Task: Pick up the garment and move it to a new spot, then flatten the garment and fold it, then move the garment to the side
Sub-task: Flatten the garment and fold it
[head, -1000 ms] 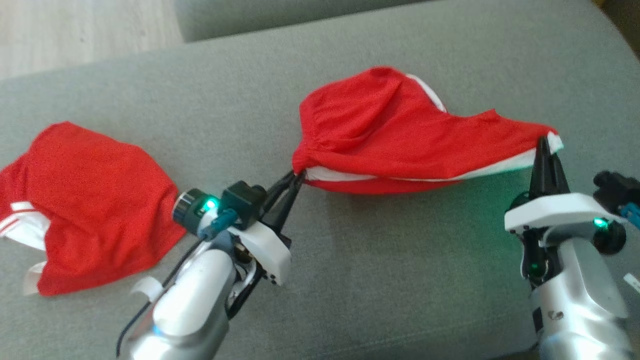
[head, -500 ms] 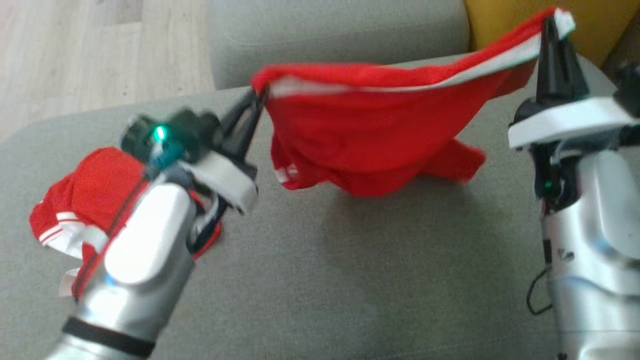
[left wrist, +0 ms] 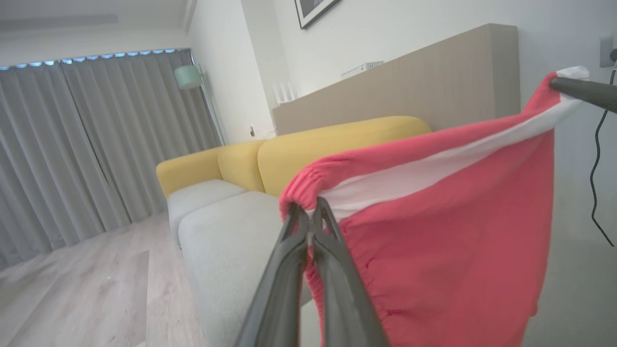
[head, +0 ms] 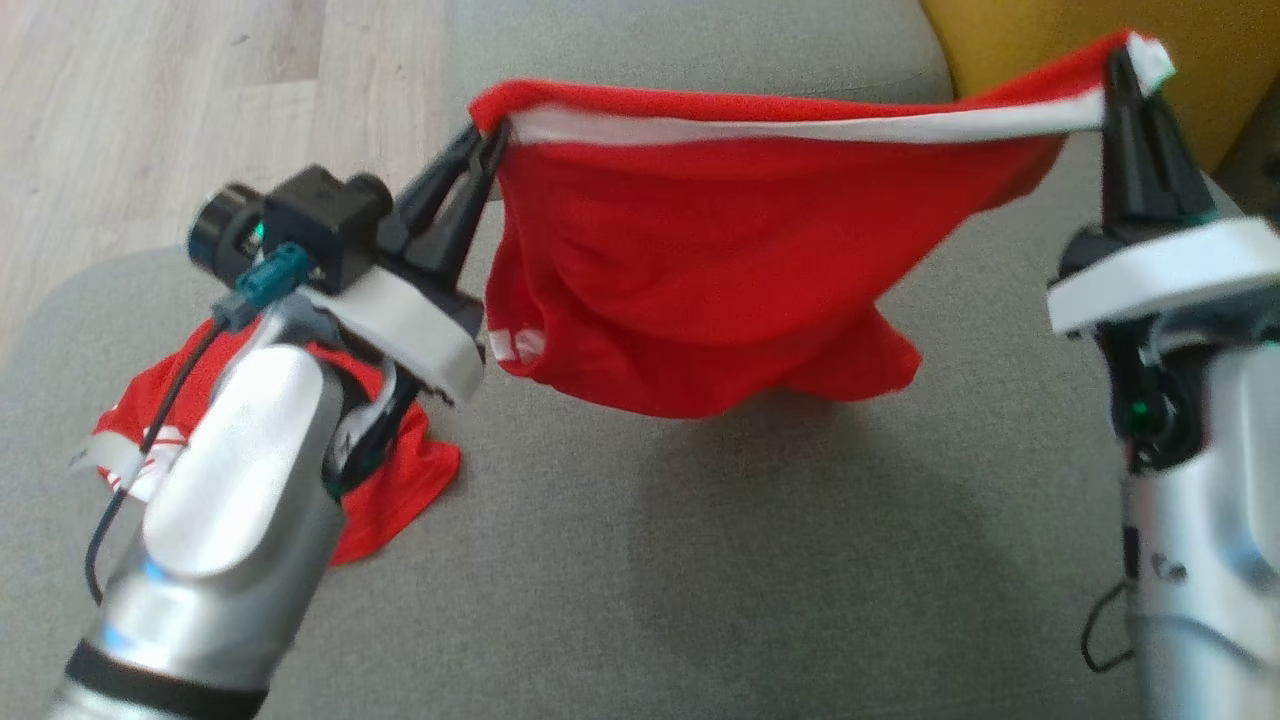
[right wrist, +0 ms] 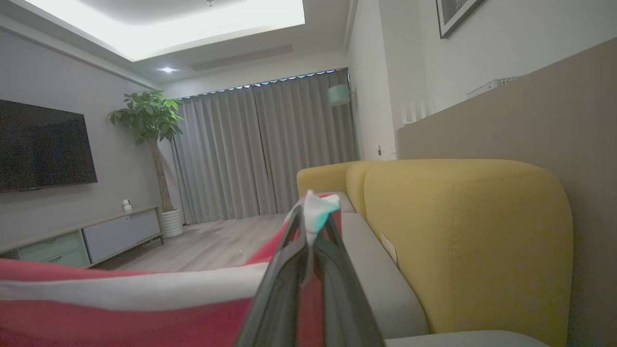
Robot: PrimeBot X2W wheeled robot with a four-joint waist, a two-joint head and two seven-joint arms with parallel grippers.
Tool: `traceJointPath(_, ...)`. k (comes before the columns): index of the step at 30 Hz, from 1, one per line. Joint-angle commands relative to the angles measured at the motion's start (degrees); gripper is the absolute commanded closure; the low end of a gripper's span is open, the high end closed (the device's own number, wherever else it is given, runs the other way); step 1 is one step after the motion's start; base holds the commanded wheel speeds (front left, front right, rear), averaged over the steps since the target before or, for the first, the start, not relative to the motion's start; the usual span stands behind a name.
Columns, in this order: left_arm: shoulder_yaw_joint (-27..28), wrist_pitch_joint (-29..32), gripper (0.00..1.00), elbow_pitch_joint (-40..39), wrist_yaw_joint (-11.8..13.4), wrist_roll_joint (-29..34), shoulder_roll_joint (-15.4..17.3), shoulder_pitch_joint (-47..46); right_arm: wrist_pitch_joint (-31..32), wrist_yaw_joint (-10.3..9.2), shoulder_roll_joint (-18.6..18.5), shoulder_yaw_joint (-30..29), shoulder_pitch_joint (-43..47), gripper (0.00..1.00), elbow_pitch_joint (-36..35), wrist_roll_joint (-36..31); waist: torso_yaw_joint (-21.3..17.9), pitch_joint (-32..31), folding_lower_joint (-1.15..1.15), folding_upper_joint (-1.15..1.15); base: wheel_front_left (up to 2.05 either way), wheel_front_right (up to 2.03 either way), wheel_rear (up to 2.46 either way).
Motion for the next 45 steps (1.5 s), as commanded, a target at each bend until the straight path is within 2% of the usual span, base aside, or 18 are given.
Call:
traceJointPath(1,2.21,0.76,1.0,-2.4,0.11,-0.57,2.23,-1.81,0.95,-0.04,0.34,0.65,-1.67,1.0,-3.17,-0.49,0.11,0.27,0.0,0.0,0.0,0.0,0.0)
traceJointPath(6,2.49,5.68,1.0,-7.07,-0.16,-2.83,4.25,-2.29,6.16,-0.04,0.95,-0.86,-2.14,1.0,-8.94,-1.62,-0.41,2.77,0.0,0.0,0.0,0.0,0.0)
traceJointPath(10,3.17,8.49,1.0,-6.74,-0.52,-4.46,5.93,-8.41,8.35,-0.04,1.23,-0.85,-8.91,1.0,-7.23,-2.6,-1.89,8.36,0.0,0.0,0.0,0.0,0.0)
traceJointPath(15,1.78,9.26,1.0,0.17,-0.87,-5.58,8.49,-22.18,4.84,-0.04,1.35,-1.04,-25.14,1.0,5.58,-6.29,-4.24,17.44,0.0,0.0,0.0,0.0,0.0)
traceJointPath(18,1.23,6.06,1.0,6.54,-0.9,-5.29,9.3,-32.42,-0.65,-0.04,1.37,-3.3,-36.44,1.0,15.36,-7.53,-4.74,21.64,0.0,0.0,0.0,0.0,0.0)
traceJointPath(24,3.27,-4.33,1.0,18.65,-0.91,-3.94,6.38,-47.22,-14.91,-0.04,1.39,-8.48,-53.04,1.0,30.4,-12.42,-4.24,25.35,0.0,0.0,0.0,0.0,0.0)
traceJointPath(27,2.93,-6.64,1.0,21.52,-0.92,-3.98,4.3,-49.4,-17.96,-0.04,1.39,-11.27,-56.04,1.0,36.06,-12.46,-3.63,25.94,0.0,0.0,0.0,0.0,0.0)
traceJointPath(33,-2.48,-7.57,1.0,21.82,-0.92,-8.08,1.3,-43.65,-18.91,-0.04,1.39,-7.32,-51.34,1.0,47.04,-12.23,-2.18,26.37,0.0,0.0,0.0,0.0,0.0)
traceJointPath(36,-4.33,-7.61,1.0,19.96,-0.93,-9.48,1.29,-37.16,-17.1,-0.04,1.09,-5.42,-47.38,1.0,52.23,-11.57,-1.66,25.92,0.0,0.0,0.0,0.0,0.0)
traceJointPath(40,-6.13,-7.63,1.0,17.64,-0.93,-10.49,1.91,-27.0,-12.53,-0.04,-1.12,-1.29,-42.48,1.0,58.0,-10.75,-0.88,24.63,0.0,0.0,0.0,0.0,0.0)
traceJointPath(45,-8.45,-7.63,1.0,15.05,-0.93,-10.38,2.44,-14.63,-8.02,-0.04,-4.44,5.37,-36.6,1.0,61.66,-8.35,0.04,21.54,0.0,0.0,0.0,0.0,0.0)
